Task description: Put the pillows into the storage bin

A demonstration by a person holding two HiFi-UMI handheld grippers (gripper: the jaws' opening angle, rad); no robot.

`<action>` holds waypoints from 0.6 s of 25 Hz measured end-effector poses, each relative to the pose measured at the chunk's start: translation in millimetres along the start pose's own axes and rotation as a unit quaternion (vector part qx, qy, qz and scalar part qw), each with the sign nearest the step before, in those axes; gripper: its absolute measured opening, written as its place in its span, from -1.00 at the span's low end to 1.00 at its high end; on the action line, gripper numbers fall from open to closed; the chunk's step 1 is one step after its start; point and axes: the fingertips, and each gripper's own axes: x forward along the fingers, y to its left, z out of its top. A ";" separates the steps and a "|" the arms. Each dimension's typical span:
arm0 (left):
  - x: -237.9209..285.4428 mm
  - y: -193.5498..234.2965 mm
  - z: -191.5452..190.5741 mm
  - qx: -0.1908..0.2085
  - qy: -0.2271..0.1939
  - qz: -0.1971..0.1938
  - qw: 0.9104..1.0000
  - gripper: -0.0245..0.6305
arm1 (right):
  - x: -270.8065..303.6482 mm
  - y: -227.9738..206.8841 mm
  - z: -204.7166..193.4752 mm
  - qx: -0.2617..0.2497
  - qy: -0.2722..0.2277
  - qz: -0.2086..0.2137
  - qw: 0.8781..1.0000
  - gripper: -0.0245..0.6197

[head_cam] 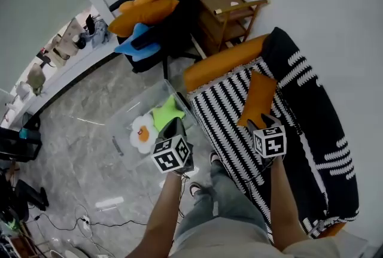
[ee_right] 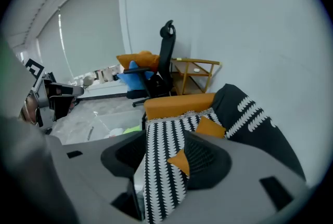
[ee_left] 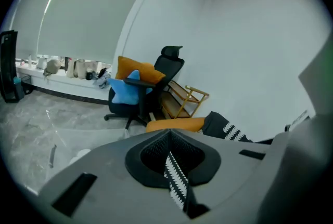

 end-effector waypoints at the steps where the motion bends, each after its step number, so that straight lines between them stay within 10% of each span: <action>1: 13.5 -11.8 -2.5 0.006 0.007 -0.007 1.000 -0.92 | 2.6 -14.8 -3.7 0.012 0.001 -0.006 1.000 -0.21; 15: 213.0 -59.7 -89.9 0.099 0.134 -0.045 0.985 -0.92 | 172.7 -153.2 -66.3 0.119 0.041 -0.042 0.991 -0.21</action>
